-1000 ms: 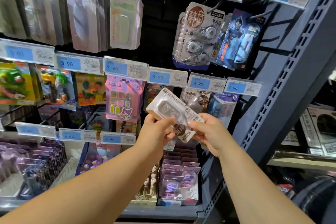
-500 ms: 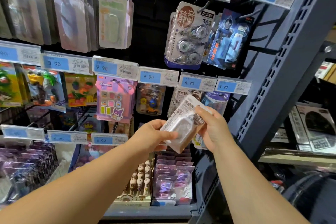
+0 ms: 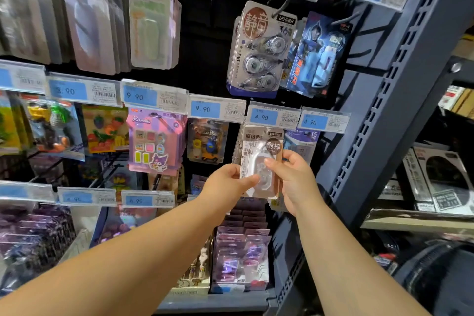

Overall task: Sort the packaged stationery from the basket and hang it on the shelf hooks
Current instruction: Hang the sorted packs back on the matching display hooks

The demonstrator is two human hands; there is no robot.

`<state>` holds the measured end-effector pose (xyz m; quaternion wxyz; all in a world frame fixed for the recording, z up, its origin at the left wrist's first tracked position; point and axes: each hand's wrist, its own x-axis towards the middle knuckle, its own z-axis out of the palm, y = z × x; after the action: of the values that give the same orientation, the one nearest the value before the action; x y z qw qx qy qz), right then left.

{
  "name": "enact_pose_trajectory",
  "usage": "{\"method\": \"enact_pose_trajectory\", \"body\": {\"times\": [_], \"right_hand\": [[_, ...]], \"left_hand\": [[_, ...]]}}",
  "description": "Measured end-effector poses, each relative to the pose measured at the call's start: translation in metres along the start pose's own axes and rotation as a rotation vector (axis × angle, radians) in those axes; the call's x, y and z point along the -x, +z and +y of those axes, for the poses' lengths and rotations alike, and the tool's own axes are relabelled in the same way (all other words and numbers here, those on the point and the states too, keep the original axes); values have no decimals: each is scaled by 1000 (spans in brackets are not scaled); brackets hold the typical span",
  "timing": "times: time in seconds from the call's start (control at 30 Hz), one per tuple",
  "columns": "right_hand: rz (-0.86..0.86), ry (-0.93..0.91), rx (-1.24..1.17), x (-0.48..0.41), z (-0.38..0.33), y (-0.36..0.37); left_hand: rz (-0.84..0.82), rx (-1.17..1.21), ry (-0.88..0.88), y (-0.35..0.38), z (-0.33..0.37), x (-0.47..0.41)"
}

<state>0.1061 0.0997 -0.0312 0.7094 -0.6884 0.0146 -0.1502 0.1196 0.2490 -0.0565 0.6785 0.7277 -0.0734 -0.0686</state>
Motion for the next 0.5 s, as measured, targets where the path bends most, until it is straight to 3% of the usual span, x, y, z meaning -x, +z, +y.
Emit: {"method": "enact_pose_trajectory", "body": {"times": [0.5], "right_hand": [[85,-15,-9,-5,1,1]], "left_hand": [[68,-130,31,10,-3,-14]]}}
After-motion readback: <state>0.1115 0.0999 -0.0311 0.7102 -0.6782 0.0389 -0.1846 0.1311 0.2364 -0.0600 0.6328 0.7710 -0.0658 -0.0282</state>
